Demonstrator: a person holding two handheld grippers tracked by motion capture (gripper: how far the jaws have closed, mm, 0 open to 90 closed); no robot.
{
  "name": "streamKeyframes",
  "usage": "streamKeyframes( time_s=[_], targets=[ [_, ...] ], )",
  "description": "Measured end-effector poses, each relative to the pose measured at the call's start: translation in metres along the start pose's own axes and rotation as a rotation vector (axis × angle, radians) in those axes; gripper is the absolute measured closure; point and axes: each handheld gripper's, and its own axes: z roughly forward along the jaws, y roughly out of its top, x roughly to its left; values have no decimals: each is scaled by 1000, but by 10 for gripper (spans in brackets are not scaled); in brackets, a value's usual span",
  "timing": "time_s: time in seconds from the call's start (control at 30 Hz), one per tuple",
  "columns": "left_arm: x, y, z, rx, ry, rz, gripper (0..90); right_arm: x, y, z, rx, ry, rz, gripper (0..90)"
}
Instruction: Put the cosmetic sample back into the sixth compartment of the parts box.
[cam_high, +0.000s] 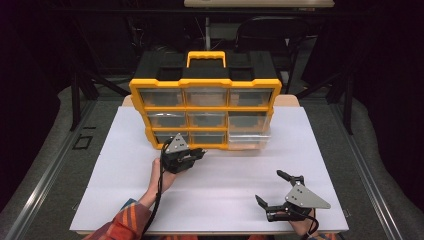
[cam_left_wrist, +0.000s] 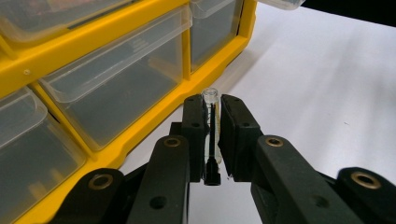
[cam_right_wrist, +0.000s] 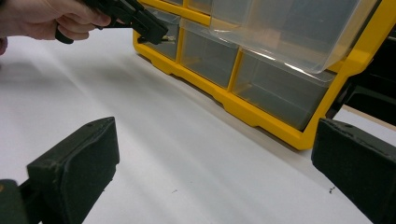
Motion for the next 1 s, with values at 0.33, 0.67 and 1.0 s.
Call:
streamKeyframes(
  time_s=[0.33, 0.67, 1.0],
  targets=[
    [1, 6, -3, -21, 10, 8, 802, 0, 0, 0, 0, -1, 0, 3],
    [2, 12, -5, -39, 14, 14, 802, 0, 0, 0, 2, -2, -1, 3],
    [1, 15, -6, -52, 13, 17, 802, 0, 0, 0, 1, -2, -2, 3]
  ],
)
